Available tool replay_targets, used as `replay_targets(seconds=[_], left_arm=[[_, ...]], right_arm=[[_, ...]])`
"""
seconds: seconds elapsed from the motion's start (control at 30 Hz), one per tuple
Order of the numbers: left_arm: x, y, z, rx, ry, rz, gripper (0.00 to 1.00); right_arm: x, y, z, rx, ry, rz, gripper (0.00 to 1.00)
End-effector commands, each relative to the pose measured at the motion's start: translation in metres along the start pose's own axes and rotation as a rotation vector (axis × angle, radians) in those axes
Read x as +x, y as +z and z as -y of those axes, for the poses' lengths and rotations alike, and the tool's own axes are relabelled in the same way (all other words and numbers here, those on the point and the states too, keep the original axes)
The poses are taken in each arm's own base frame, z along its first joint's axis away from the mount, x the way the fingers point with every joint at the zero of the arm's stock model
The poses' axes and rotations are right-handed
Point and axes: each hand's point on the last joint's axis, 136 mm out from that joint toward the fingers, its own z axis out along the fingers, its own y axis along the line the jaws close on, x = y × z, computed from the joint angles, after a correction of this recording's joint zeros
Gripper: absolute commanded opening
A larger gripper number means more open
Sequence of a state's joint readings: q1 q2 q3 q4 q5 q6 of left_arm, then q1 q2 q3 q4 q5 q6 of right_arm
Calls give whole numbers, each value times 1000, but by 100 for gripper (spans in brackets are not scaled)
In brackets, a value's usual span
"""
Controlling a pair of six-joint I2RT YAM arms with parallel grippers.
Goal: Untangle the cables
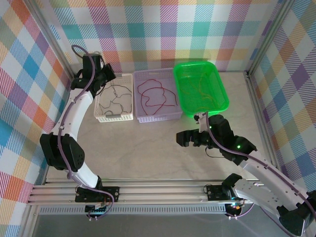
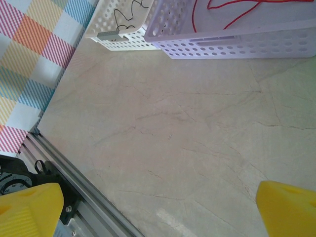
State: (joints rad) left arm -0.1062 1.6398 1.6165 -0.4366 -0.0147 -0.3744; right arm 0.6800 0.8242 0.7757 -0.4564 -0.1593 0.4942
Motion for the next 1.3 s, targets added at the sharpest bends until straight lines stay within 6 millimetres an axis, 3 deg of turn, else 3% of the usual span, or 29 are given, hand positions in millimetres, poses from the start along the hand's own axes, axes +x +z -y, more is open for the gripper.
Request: replay_targets(seconds=[0.0,1.03,1.27], left_arm=[[-2,6,-9,-18,-19,28,0],[119,86,-72,-179,-148,-247,0],[134,93,-78,-191,-157,-280,0]], right_arm=[[4,-1,-1,-18,14,0,100],[17,-2,9,6,33,-15,100],[20,-4,11,8,33,-11,100]])
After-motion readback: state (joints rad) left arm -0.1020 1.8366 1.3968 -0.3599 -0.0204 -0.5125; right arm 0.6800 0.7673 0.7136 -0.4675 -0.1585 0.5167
